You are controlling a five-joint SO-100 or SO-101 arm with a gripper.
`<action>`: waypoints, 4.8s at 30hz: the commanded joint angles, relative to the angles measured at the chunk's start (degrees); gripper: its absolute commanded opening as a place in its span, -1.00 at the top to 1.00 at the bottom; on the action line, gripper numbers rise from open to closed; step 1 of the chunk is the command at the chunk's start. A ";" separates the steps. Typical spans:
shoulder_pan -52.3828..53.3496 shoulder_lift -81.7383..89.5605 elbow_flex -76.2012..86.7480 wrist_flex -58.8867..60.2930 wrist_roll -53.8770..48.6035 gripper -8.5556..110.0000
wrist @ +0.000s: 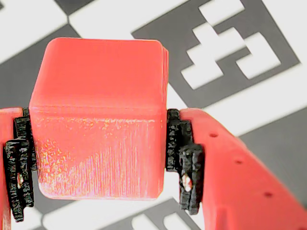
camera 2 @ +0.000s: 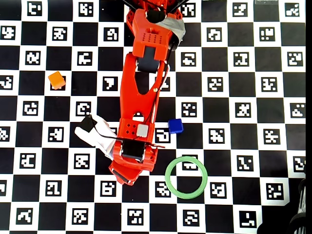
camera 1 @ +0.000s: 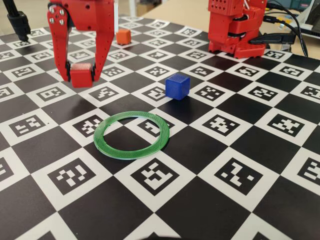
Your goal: Grab the red cube then put it in the green circle then put the blue cube on top and finally the orange cube on top
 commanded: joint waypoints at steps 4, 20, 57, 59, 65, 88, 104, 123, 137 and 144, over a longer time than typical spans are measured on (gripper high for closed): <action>0.62 14.50 -0.35 2.81 -3.16 0.81; -13.54 18.46 -9.67 14.94 -15.73 0.83; -20.92 0.79 -9.93 1.49 -15.91 0.85; -20.92 1.85 -5.98 -1.58 -15.91 0.85; -20.92 0.88 -2.81 -4.75 -16.00 0.86; -20.39 -0.35 1.58 -9.05 -15.82 0.86; -20.83 -1.58 1.67 -9.23 -15.91 0.86; -21.01 -2.11 2.20 -9.67 -15.64 0.85; -21.18 -2.81 2.37 -9.76 -15.21 0.86; -21.09 -3.25 2.46 -9.58 -14.68 0.86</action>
